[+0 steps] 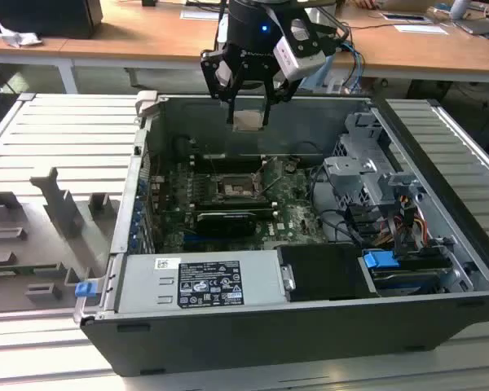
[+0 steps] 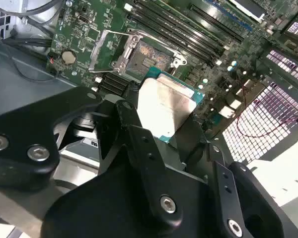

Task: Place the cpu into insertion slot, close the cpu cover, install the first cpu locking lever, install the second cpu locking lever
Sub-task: 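Place the cpu into insertion slot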

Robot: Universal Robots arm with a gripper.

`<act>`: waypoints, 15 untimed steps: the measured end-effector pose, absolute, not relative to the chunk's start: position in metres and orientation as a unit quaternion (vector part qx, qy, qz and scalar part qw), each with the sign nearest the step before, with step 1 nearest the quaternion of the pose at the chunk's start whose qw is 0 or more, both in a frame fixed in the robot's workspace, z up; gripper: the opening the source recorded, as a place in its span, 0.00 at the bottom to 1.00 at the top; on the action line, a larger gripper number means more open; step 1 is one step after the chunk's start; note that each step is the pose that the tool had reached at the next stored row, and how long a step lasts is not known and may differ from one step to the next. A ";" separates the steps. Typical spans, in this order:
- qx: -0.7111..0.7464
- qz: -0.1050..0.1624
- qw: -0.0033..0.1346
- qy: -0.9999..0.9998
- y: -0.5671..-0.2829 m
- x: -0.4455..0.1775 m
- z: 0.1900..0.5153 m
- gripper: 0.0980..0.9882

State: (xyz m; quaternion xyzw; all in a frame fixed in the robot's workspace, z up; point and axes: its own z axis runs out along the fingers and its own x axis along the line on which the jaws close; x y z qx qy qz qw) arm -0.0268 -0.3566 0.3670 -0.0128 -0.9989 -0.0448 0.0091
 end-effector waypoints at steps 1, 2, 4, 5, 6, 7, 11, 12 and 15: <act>-0.019 -0.045 0.009 -0.999 -0.357 -0.027 0.367 0.50; -0.024 -0.045 0.009 -0.999 -0.357 -0.027 0.367 0.50; -0.030 -0.045 0.008 -0.999 -0.357 -0.027 0.367 0.50; -0.032 -0.045 0.008 -0.998 -0.357 -0.027 0.367 0.50; -0.033 -0.045 0.008 -0.998 -0.357 -0.027 0.367 0.50; -0.035 -0.045 0.008 -0.998 -0.357 -0.027 0.367 0.50; -0.049 -0.045 0.007 -0.998 -0.357 -0.027 0.367 0.50; -0.053 -0.045 0.007 -0.998 -0.357 -0.027 0.367 0.50; -0.061 -0.045 0.007 -0.997 -0.357 -0.027 0.367 0.50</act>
